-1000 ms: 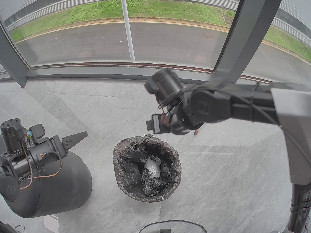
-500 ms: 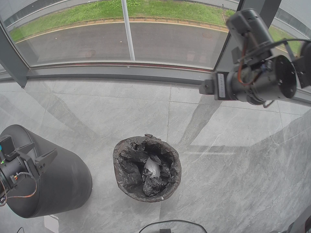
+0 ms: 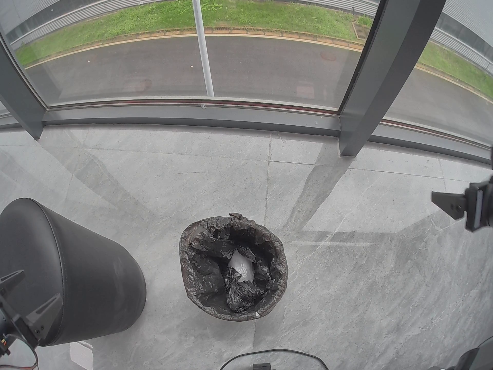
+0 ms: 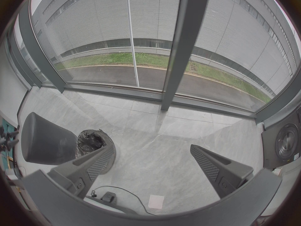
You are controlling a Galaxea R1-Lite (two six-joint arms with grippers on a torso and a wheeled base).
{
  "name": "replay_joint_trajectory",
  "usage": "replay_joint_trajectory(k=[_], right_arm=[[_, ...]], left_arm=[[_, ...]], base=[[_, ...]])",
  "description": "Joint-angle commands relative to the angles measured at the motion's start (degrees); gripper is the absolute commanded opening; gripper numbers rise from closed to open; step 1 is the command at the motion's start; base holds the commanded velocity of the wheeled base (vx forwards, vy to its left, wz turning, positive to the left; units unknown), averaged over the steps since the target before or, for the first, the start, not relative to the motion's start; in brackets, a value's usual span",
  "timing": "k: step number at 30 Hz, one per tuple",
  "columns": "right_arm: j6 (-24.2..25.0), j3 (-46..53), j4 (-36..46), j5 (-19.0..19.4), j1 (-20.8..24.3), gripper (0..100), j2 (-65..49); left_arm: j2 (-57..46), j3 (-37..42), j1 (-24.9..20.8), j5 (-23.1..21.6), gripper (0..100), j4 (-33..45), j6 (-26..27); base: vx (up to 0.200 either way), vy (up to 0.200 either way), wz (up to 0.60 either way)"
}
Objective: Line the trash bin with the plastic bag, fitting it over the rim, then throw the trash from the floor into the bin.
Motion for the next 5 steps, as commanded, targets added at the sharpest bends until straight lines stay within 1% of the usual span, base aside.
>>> replay_joint_trajectory(k=[1, 5], right_arm=[[-9.9, 24.6, -7.5, 3.2, -10.9, 100, -33.0], [-11.1, 28.6, -6.6, 3.1, -15.0, 100, -41.4]], left_arm=[[-20.6, -7.5, 0.7, 0.9, 100, 20.0, -0.6], [-22.5, -10.5, 2.0, 0.7, 100, 26.2, -0.8]], base=[[0.0, 0.0, 0.0], [0.0, 0.0, 0.0]])
